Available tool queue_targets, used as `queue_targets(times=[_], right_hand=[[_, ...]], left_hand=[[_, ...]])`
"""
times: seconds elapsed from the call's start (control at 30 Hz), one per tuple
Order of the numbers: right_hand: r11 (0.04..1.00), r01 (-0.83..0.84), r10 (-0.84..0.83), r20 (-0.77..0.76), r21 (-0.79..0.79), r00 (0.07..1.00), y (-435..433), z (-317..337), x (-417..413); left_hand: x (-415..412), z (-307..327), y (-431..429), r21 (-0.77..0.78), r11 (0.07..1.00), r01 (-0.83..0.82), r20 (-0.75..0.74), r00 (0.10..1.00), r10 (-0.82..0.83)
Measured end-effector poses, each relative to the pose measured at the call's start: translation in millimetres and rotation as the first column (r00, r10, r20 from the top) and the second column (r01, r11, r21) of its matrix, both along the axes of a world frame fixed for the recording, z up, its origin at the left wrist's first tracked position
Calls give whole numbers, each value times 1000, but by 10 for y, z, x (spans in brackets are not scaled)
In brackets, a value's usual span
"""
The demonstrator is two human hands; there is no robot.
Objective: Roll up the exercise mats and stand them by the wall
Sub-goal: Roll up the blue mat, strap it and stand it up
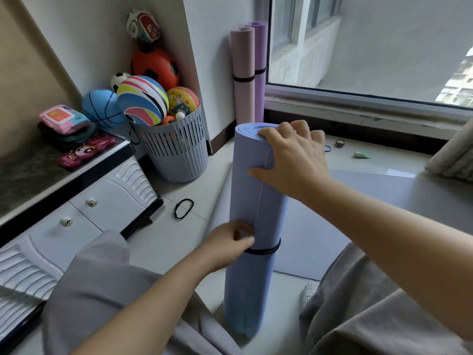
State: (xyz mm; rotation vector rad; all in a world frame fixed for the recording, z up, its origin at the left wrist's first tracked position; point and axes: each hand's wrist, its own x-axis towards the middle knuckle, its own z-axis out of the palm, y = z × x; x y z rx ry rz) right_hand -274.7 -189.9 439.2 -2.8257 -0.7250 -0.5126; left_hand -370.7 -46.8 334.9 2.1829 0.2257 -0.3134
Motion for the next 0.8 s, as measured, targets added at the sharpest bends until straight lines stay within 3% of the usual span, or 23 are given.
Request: queue_targets(times=[0.07, 0.17, 0.27, 0.33, 0.47, 0.63, 0.8], right_hand=[[999, -22, 21, -46, -30, 999, 13, 25, -11], [992, -121, 127, -223, 38, 966, 38, 88, -56], [954, -295, 263, -321, -53, 910, 15, 274, -48], [935, -353, 321, -379, -17, 868, -45, 453, -21], [884, -440, 465, -386, 158, 796, -125, 602, -114], [889, -457, 433, -283, -20, 856, -342, 488, -74], [864, -504, 444, -449, -15, 775, -329, 322, -127]], left_hand=[[40, 153, 77, 5, 986, -166, 184, 969, 162], [124, 471, 85, -246, 916, -318, 353, 851, 390], [239, 774, 19, -461, 827, -321, 238, 853, 464], [288, 936, -9, -515, 783, -349, 119, 875, 468], [277, 1119, -3, -508, 779, -367, 27, 898, 440], [213, 1242, 69, -410, 836, -363, -19, 921, 390], [136, 1281, 45, -362, 871, -332, -22, 937, 348]])
